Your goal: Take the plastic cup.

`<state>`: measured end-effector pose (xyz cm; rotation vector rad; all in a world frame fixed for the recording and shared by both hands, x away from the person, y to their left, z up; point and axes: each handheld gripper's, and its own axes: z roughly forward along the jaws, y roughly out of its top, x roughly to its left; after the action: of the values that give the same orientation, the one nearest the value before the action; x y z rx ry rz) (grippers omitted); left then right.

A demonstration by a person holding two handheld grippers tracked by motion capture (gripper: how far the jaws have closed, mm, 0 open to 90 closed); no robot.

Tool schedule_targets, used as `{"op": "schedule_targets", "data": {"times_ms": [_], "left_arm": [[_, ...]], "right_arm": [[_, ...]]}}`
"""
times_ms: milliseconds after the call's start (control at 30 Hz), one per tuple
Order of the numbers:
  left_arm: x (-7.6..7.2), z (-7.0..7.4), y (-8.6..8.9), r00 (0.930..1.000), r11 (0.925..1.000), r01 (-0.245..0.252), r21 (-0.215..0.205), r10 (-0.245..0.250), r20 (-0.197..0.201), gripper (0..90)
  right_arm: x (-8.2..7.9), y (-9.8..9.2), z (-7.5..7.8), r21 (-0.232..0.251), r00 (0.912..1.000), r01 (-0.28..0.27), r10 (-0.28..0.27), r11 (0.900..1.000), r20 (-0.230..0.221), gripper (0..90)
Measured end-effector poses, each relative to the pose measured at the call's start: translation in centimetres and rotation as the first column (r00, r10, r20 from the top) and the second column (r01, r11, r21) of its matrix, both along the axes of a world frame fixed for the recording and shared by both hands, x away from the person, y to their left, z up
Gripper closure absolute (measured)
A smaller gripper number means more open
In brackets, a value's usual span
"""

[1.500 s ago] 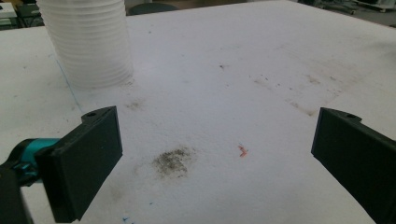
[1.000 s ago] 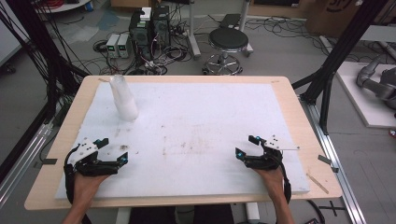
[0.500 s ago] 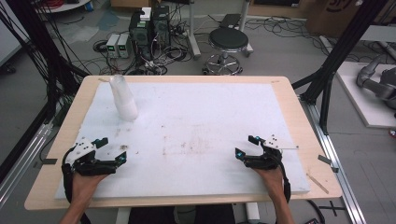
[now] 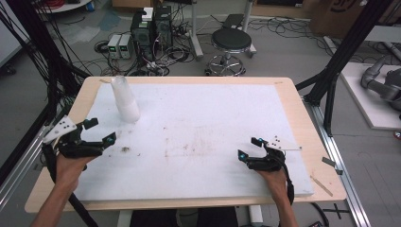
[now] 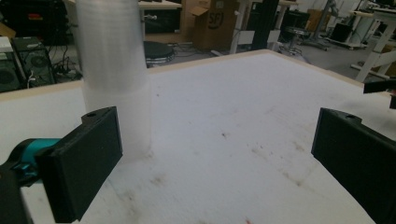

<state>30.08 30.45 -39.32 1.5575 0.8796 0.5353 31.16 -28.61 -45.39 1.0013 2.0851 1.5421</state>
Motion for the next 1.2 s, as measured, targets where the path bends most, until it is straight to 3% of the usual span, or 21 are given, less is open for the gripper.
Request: {"op": "schedule_targets", "data": {"times_ms": [233,500,900,1067,1200], "left_arm": [[2.8,3.6,0.9,0.9994,0.9977,0.031,0.060,-0.032,0.011,1.8],[6.6,6.3,1.9,0.9961,0.9905,0.087,0.107,-0.088,0.005,1.8],[11.2,7.9,2.5,0.9898,0.9836,0.143,0.111,-0.141,-0.020,1.8],[12.6,8.0,2.6,0.9879,0.9814,0.155,0.113,-0.153,-0.024,1.8],[13.9,7.8,2.4,0.9832,0.9767,0.179,0.118,-0.174,-0.054,1.8]], "right_arm": [[0.0,0.0,0.0,0.004,1.0000,-0.002,0.002,1.000,-0.006,16.9],[0.0,0.0,0.0,0.000,1.0000,-0.002,0.002,1.000,-0.006,16.9],[-0.2,0.0,0.0,0.001,1.0000,0.006,-0.006,1.000,0.008,16.9],[-0.1,0.0,0.0,0.001,1.0000,0.003,-0.003,1.000,0.005,16.9],[-0.1,0.0,0.0,0.006,1.0000,0.004,-0.004,1.000,-0.007,16.9]]}}
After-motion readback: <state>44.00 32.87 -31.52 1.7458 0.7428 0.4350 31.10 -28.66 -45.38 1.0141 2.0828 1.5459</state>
